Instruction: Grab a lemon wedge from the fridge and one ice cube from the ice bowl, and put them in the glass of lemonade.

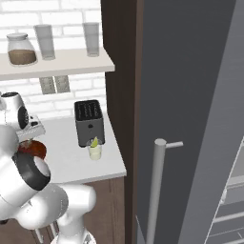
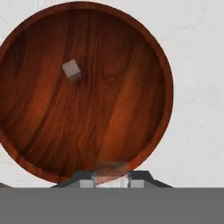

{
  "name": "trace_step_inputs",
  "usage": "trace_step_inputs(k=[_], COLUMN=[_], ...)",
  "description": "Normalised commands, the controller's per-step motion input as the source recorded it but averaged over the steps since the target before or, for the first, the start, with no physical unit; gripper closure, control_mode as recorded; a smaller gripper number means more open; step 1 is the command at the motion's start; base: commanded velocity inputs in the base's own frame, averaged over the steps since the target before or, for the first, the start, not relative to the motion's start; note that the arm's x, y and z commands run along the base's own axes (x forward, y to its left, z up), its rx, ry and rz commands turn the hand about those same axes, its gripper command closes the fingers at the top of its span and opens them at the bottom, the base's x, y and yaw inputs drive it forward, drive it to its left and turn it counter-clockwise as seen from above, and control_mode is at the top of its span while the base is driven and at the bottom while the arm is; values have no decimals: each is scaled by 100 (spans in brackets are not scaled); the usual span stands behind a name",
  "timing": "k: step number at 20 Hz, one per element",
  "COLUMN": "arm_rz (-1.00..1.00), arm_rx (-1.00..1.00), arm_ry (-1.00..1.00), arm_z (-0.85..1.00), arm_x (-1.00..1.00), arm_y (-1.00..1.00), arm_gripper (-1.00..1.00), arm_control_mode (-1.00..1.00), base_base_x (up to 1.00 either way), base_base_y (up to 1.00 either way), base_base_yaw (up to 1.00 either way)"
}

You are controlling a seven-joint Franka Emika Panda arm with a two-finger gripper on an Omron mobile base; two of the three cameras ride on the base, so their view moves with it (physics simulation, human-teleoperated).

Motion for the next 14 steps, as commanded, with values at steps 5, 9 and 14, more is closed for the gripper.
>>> trace_step_inputs(k=[5,9,14], arm_rz=[-26,-28,-33], arm_rx=[0,0,0], arm_ry=[-12,-13,-6], arm_z=[40,30,33], arm_x=[0,0,6], arm_y=[-79,-84,-87], arm_gripper=[100,100,100], arm_control_mode=[-100,-100,-100], base_base_x=[0,0,0], base_base_y=[0,0,0], base_base_yaw=[0,0,0])
